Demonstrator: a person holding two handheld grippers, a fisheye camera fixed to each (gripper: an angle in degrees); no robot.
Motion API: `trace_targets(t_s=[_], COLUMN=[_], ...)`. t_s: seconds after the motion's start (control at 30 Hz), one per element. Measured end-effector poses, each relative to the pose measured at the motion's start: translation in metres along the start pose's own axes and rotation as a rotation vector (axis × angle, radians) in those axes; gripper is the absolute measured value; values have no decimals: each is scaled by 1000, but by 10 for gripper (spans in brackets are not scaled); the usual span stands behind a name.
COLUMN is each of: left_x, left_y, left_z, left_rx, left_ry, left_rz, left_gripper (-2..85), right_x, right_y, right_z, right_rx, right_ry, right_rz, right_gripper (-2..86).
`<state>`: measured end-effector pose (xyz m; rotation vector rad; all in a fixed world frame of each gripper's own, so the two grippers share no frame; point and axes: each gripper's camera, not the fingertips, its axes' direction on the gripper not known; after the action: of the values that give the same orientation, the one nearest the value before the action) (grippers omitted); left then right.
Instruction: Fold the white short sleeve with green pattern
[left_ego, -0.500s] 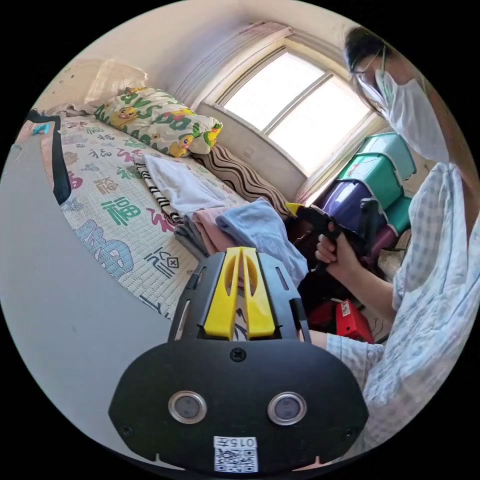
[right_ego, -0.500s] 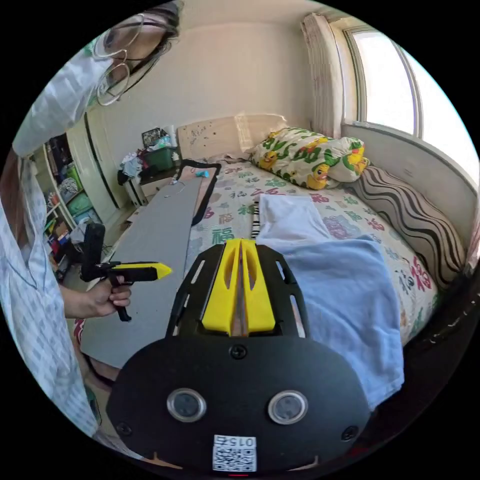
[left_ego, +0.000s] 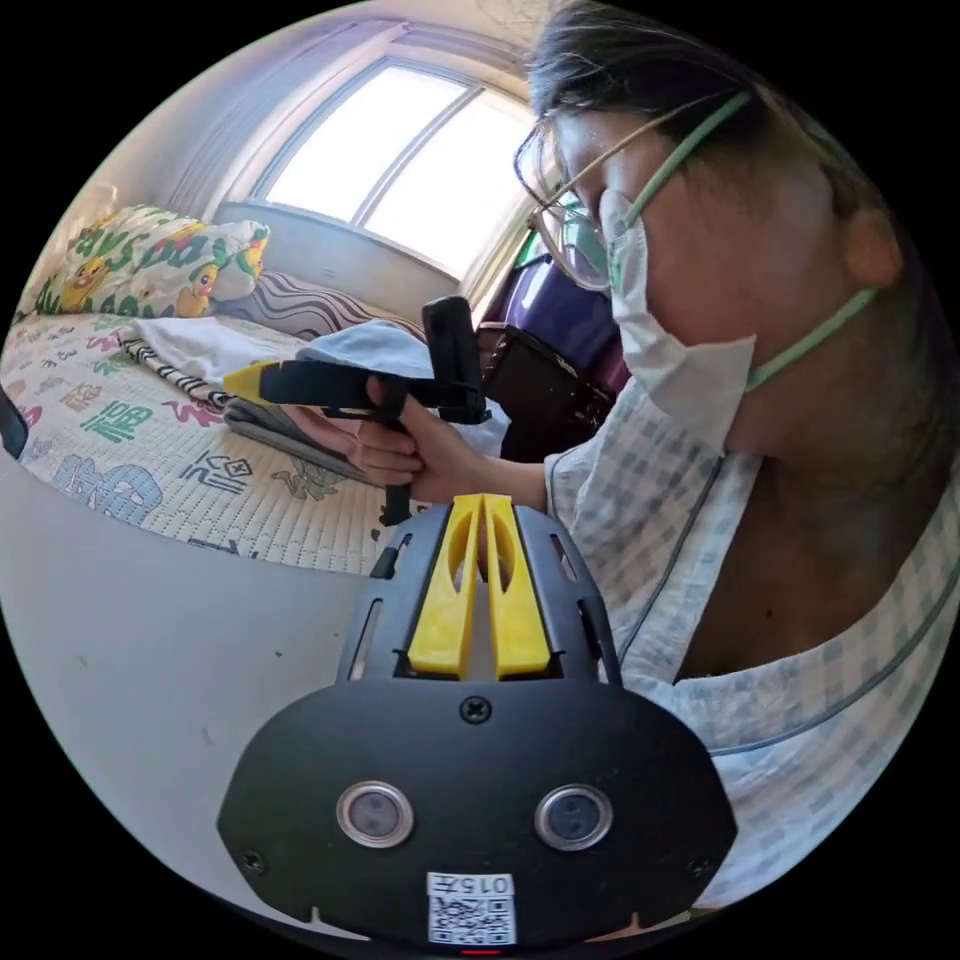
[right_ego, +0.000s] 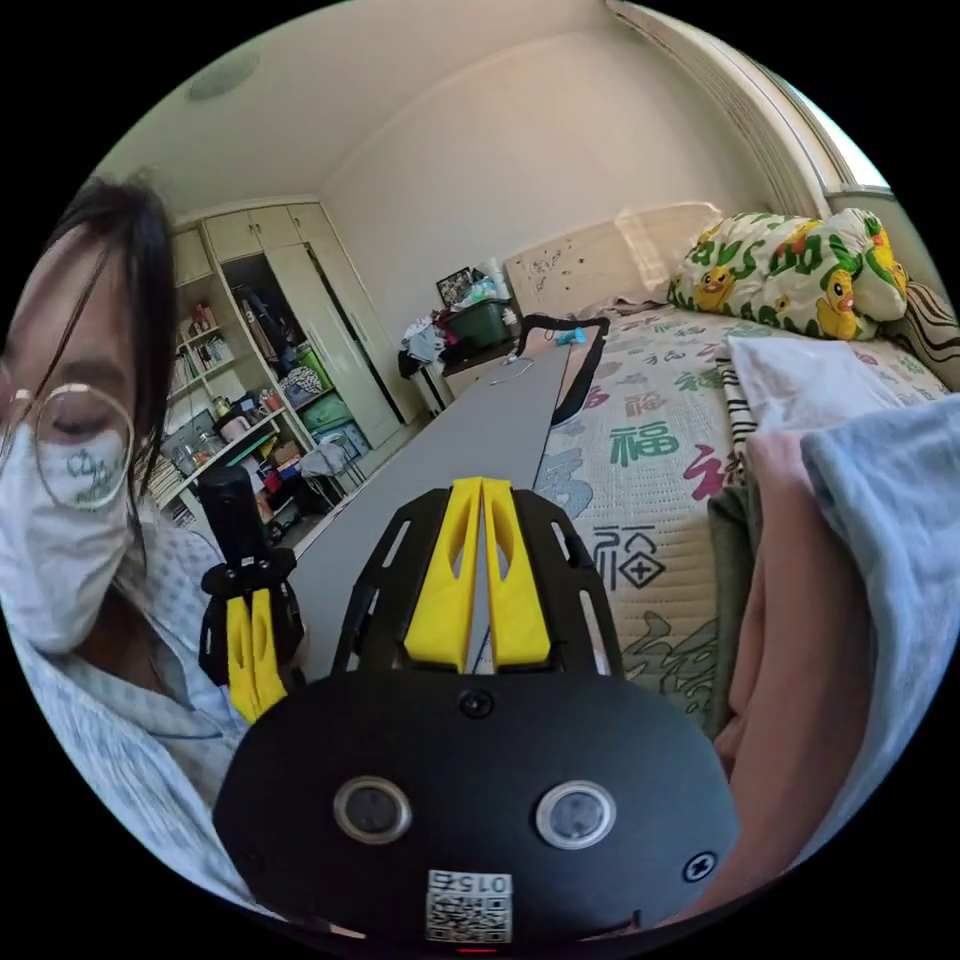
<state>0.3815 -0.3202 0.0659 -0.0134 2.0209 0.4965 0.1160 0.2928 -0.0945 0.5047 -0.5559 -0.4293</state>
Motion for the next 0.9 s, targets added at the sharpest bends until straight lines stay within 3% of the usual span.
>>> trace_targets(t_s=[0.03, 0.1, 0.13, 0.2, 0.27, 0.33, 0.43, 0.5, 0.67, 0.73, 0.8, 0.9], left_x=[17, 45, 65, 99, 133, 185, 229, 251, 318, 342, 357, 351], left_y=[-9, -25, -36, -57, -81, -109, -150, -180, -261, -296, -310, -306], left_z=[2, 2, 3, 10, 10, 12, 36, 65, 178, 244, 296, 398], left_rx=[-27, -52, -62, -104, -97, -67, -59, -78, -94, -101, -69, -102], left_ry=[-49, -138, -227, -327, -409, -372, -367, -334, -171, 36, 133, 66], left_rz=[44, 122, 136, 170, 137, 194, 200, 228, 280, 224, 181, 48], left_gripper=[-8, -8, -8, -8, -8, -5, 6, 18, 48, 49, 48, 51], right_x=[6, 31, 35, 48, 59, 74, 80, 82, 133, 161, 200, 252], right_y=[6, 46, 54, 78, 108, 138, 196, 250, 326, 351, 388, 419], right_z=[-4, -22, -25, -46, -81, -125, -186, -205, -207, -222, -244, -250], right_rx=[0, 77, 67, 11, 143, 253, 345, 381, 278, 345, 493, 535], right_ry=[-51, -395, -458, -442, -441, -445, -135, 194, 737, 826, 846, 896], right_rz=[41, 204, 196, 125, 97, 78, 4, 4, 187, 291, 413, 585], right_gripper=[-6, -6, -6, -5, -5, -5, -5, -5, -3, -1, 0, 1])
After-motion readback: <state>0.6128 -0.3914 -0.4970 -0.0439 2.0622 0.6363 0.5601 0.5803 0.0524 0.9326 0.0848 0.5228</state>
